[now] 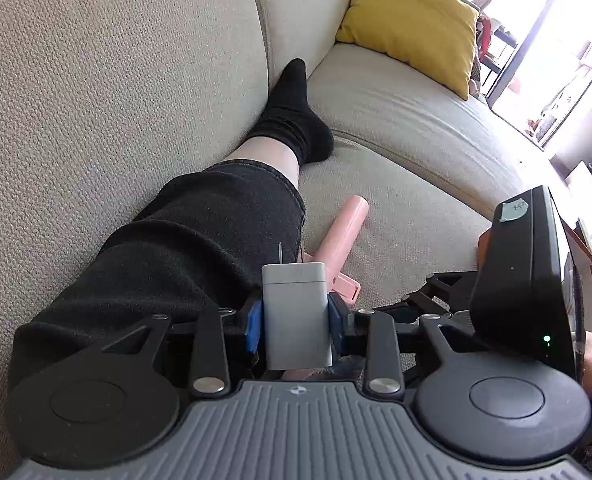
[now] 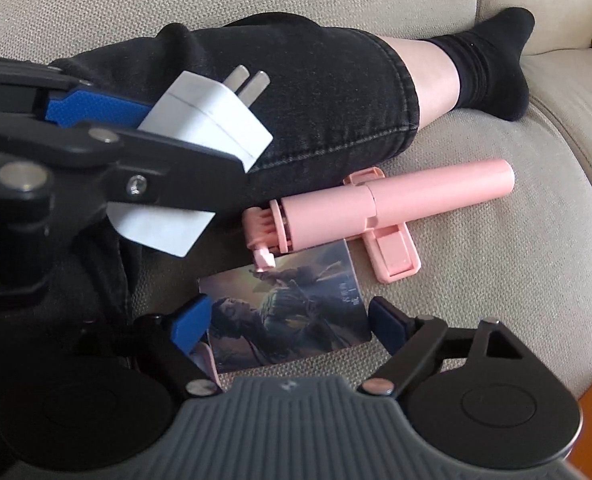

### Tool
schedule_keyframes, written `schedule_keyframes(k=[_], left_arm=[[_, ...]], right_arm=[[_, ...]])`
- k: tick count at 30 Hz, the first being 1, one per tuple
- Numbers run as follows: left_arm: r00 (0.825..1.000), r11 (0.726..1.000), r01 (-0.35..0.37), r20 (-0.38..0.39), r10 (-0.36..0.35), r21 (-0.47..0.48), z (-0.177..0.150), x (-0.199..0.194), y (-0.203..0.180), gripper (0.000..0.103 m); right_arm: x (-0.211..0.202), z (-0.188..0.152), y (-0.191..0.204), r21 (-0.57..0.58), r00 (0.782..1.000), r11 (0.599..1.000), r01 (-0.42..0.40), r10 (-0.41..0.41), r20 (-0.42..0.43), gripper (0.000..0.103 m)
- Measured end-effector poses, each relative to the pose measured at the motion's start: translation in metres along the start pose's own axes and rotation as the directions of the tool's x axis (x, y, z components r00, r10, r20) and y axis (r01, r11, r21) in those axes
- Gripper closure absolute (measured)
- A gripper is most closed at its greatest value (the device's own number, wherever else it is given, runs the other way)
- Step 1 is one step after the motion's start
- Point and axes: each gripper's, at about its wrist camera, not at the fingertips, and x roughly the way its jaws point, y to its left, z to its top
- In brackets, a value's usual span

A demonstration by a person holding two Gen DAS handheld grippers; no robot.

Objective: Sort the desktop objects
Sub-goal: 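Grasp the small red box with the right tool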

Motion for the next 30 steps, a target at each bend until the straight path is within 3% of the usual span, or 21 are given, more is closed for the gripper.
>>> schedule_keyframes(k=[2,5,8,14,22,25,28,30], left_arm=[[1.000,1.000,0.002,0.007,-0.002,-0.003,0.000,-0.001,0.000,0.065],[0.999,0.999,0.019,0.030,-0.018,-0.033,-0.003,-0.008,0.007,0.065],[0.998,0.997,0.042,0.046,-0.039,-0.072,-0.001,-0.013,0.013,0.065],[0.997,0.996,0.039,0.067,-0.034,-0.079,-0.001,-0.021,0.015,0.065],[0.995,0.995,0.047,0.091,-0.039,-0.088,-0.001,-0.027,0.016,0.065],[0.995,0.995,0.047,0.094,-0.039,-0.087,-0.002,-0.029,0.016,0.065],[0.995,0.995,0.047,0.094,-0.039,-0.087,-0.003,-0.030,0.014,0.065],[0.995,0.995,0.054,0.091,-0.047,-0.083,-0.004,-0.030,0.013,0.065]], right_arm=[[-0.007,-0.005,0.003,-0.032,0.999,0.999,0.034,-0.033,0.038,0.018],[-0.015,-0.010,0.011,-0.073,0.998,0.997,0.023,-0.018,0.064,0.027],[-0.013,-0.014,0.020,-0.104,0.997,0.994,0.034,-0.026,0.075,0.027],[0.000,-0.019,0.046,-0.212,0.983,0.962,0.174,-0.156,0.098,0.019],[0.018,-0.024,0.052,-0.284,0.967,0.926,0.251,-0.228,0.112,0.009],[0.009,-0.024,0.050,-0.286,0.968,0.925,0.249,-0.226,0.112,0.016],[-0.004,-0.023,0.040,-0.234,0.978,0.951,0.201,-0.182,0.100,0.023],[-0.019,-0.021,0.034,-0.197,0.984,0.967,0.163,-0.144,0.108,0.038]])
